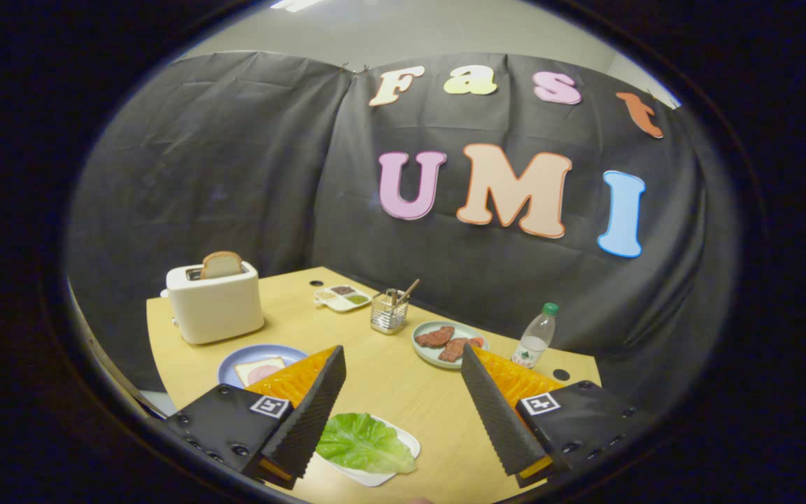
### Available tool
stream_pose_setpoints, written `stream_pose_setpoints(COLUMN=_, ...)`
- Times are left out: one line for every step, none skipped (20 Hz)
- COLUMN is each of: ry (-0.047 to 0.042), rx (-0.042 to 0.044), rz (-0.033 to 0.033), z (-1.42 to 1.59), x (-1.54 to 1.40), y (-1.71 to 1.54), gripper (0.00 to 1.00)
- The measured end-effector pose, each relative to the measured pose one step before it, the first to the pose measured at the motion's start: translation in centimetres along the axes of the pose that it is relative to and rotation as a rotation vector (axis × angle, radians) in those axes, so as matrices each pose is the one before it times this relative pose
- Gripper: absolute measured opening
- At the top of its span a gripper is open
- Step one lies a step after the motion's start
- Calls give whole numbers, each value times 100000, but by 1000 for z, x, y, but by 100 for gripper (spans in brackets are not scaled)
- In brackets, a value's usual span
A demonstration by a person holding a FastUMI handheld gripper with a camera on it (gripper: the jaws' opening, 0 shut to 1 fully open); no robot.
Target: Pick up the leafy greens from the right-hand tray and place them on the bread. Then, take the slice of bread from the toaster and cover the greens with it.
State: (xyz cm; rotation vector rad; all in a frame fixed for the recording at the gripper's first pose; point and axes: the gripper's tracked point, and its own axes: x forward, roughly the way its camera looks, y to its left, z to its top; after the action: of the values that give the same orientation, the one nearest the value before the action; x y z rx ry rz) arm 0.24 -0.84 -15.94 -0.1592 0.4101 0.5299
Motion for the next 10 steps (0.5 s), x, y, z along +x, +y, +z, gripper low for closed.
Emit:
stream_pose_setpoints(ry=1995, rx=-684, rz=1369, z=-816, x=306, y=-21, gripper=100)
stream_pose_setpoints(ry=1717, rx=226, rz=1803, z=-780, x=477, y=102, gripper=100)
stream_pose_setpoints(ry=1768, rx=132, rz=2085, z=-647, x=435, y=346, gripper=100)
stream_pose_setpoints(ry=1802, rx=-645, rz=1959, z=-683, x=429, y=238, gripper=100)
stream_pose_setpoints(ry=1908, rx=-1174, rz=1395, z=-717, x=384, y=61, gripper=100)
stream_pose_setpoints(ry=1858, rx=-1016, rz=1468, z=-685, x=433, y=-1, gripper=100)
stream_pose_setpoints(ry=1941, rx=-727, rz=1320, z=-767, x=510, y=53, gripper=100)
stream_pose_setpoints(ry=1996, rx=-627, rz=954, z=-650, x=565, y=-86, gripper=100)
stream_pose_setpoints(ry=1742, rx=-427, rz=953, z=-603, x=387, y=48, gripper=100)
stream_pose_setpoints(ry=1608, rx=-242, rz=879, z=-682, x=436, y=29, gripper=100)
